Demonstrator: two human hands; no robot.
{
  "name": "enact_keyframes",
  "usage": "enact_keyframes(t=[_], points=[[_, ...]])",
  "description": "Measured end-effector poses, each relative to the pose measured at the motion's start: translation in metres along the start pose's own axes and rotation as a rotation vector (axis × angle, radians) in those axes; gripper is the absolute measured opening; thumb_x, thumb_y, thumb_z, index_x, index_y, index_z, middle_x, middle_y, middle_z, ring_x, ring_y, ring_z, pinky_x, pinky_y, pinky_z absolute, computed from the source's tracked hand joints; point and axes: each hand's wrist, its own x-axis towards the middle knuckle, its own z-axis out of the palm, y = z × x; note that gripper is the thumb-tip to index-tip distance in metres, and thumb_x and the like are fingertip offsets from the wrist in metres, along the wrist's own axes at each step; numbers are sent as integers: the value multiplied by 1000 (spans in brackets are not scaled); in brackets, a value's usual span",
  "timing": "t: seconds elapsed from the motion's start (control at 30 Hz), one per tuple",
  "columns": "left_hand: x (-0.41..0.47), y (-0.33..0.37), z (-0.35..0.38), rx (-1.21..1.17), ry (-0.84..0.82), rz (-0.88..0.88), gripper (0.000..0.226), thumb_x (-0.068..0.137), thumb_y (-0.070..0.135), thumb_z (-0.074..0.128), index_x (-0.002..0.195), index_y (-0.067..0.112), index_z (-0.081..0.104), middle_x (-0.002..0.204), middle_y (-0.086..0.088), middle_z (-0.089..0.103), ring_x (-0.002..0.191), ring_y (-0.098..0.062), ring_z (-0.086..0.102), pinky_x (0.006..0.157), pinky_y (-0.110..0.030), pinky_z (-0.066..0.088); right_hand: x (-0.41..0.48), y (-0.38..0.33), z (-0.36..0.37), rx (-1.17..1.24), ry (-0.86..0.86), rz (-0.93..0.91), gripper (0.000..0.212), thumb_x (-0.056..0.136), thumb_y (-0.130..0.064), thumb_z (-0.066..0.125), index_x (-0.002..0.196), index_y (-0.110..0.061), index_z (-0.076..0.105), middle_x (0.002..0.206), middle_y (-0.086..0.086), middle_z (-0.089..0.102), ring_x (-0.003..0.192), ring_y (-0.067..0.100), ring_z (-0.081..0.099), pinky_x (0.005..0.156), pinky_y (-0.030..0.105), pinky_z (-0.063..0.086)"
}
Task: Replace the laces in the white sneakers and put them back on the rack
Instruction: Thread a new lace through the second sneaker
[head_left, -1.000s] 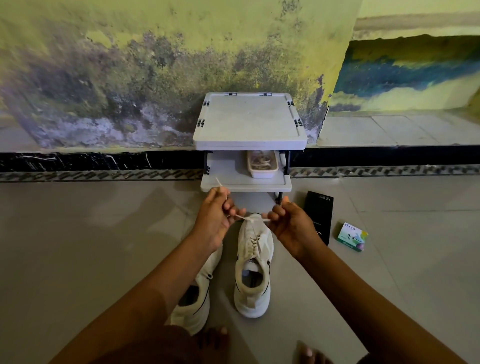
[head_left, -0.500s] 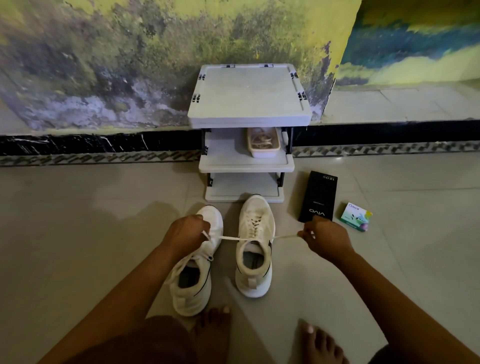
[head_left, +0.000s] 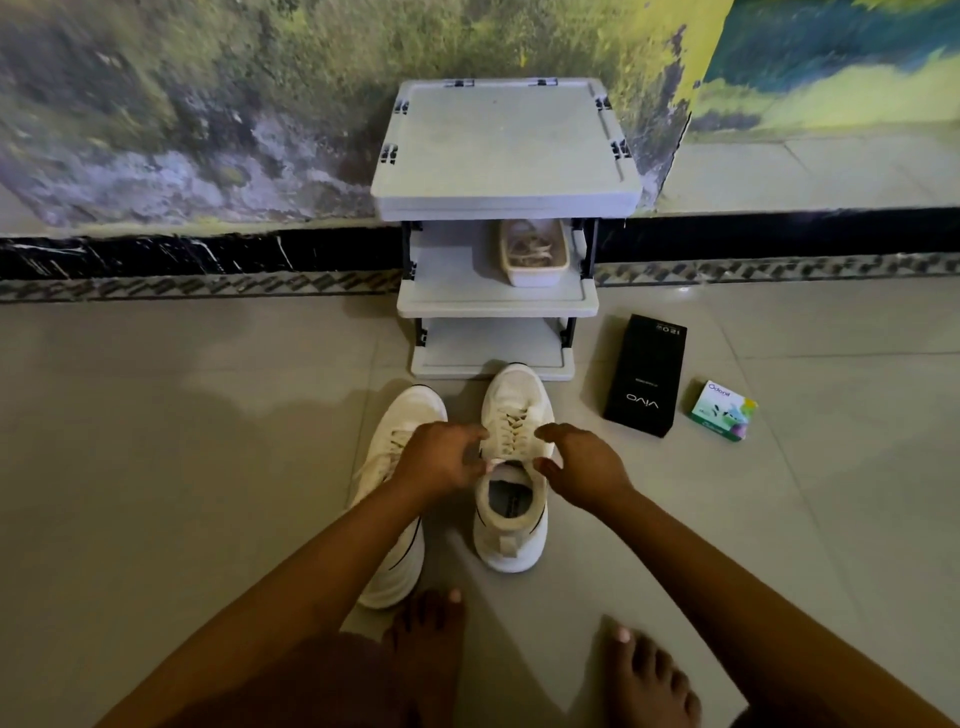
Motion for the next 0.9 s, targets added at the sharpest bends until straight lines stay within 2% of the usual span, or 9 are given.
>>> enact_keyframes(t=[0.1, 0.23, 0.4, 0.53, 0.63, 0.73, 0.83, 0.9], points=[[1, 5, 16, -76, 11, -67, 27, 84, 36, 66, 103, 16, 66, 102, -5, 69, 93, -22, 63, 79, -26, 47, 1, -7, 9, 50, -8, 24, 36, 93, -29, 55, 127, -18, 55, 129, 4, 56, 115, 23, 53, 91, 30, 45], [0, 2, 23, -175, 85, -98, 18, 84, 31, 68, 84, 13, 69, 87, -4, 69, 81, -19, 62, 71, -24, 44, 5, -2, 11, 86, 28, 18, 21, 90, -24, 59, 108, -14, 64, 117, 6, 62, 105, 22, 57, 81, 29, 47], [-6, 3, 21, -264, 15, 8, 17, 86, 27, 65, 86, 11, 72, 86, -4, 70, 77, -13, 59, 66, -19, 37, 0, 8, 3, 142, -45, -50, 20, 89, -21, 59, 106, -11, 62, 113, 8, 63, 102, 25, 59, 82, 30, 50], [-9, 2, 22, -238, 7, -11, 13, 88, 24, 64, 85, 14, 72, 86, -2, 70, 77, -13, 58, 66, -20, 38, -8, 17, 1, 110, -92, -95, 1, 91, -18, 55, 92, -18, 56, 103, 7, 64, 87, 20, 56, 70, 24, 43], [-11, 1, 24, -160, 0, -33, 13, 88, 24, 62, 77, 21, 69, 79, 1, 67, 75, -17, 59, 62, -22, 35, -11, 24, 4, 52, -113, -78, 5, 92, -18, 53, 95, -17, 56, 99, 8, 64, 80, 17, 51, 68, 24, 40], [-12, 2, 26, -120, -8, -59, 12, 89, 24, 60, 82, 22, 69, 84, 0, 68, 79, -19, 60, 63, -24, 37, -10, 25, 4, 39, -136, -39, 14, 93, -19, 51, 103, -11, 56, 101, 11, 63, 83, 21, 54, 69, 26, 42], [-11, 4, 18, -264, -100, -94, 14, 92, 20, 57, 91, 12, 68, 91, -5, 67, 87, -21, 60, 71, -24, 43, -6, 25, 0, 49, -202, 26, 18, 95, -19, 51, 108, -10, 59, 107, 10, 63, 94, 22, 57, 74, 24, 42], [-12, 13, 7, -477, -176, -136, 16, 94, 15, 54, 94, 4, 66, 100, -10, 66, 94, -20, 59, 77, -21, 42, -5, 25, -10, 97, -229, 46, 17, 94, -16, 52, 104, -9, 65, 105, 7, 64, 93, 18, 57, 78, 23, 42]])
